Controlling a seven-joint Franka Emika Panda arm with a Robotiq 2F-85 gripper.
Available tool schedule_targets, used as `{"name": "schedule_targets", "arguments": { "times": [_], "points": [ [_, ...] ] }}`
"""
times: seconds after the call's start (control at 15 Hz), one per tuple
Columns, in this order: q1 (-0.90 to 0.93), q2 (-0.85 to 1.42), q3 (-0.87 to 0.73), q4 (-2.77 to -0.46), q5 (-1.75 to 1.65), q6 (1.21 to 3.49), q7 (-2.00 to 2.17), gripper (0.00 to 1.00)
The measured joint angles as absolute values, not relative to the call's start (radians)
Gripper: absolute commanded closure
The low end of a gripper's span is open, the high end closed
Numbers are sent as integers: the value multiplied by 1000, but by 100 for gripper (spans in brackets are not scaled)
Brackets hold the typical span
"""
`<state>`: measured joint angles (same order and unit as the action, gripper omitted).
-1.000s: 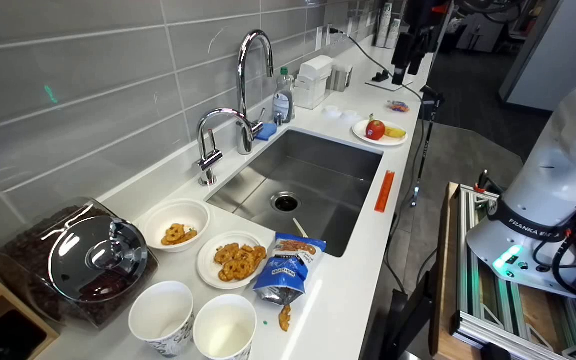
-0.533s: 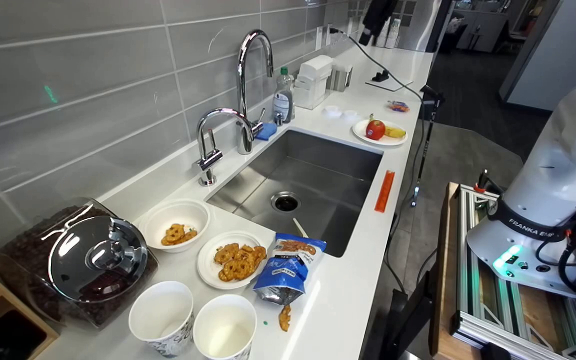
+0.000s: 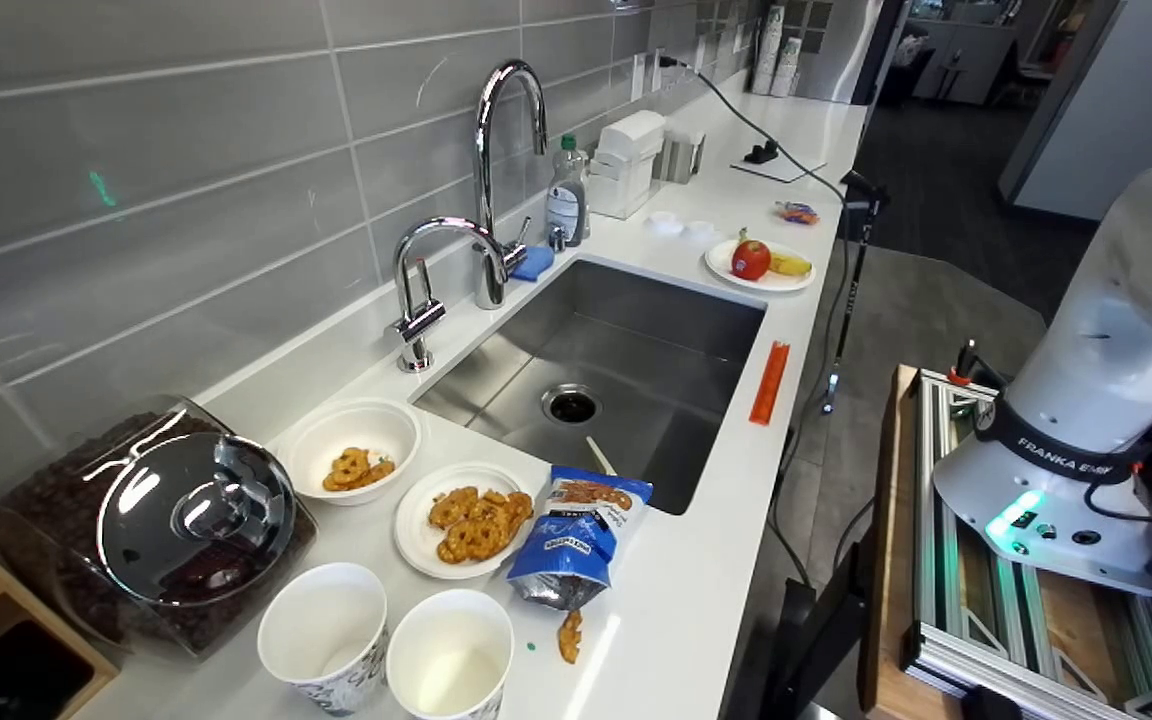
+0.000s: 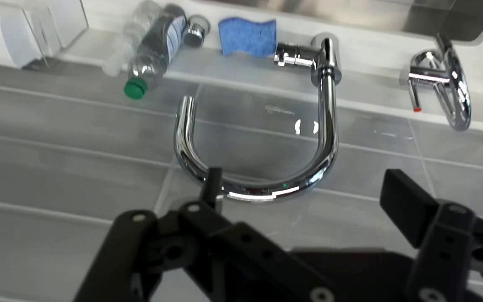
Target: Push the faucet to the center of the sink.
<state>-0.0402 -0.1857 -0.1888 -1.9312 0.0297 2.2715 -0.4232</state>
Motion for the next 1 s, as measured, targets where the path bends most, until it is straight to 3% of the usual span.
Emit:
{"name": "schedule_targets", "arguments": {
  "times": [0.53, 0.6, 0.73, 1.0],
  "points": [
    [-74, 129, -162, -1655, 189, 2531, -552, 95],
    [-87, 159, -151, -1634, 196, 2545, -553, 78],
    [-113, 208, -129, -1599, 208, 2546, -552, 94],
    [-124, 227, -122, -1576, 212, 2544, -552, 95]
  ]
}}
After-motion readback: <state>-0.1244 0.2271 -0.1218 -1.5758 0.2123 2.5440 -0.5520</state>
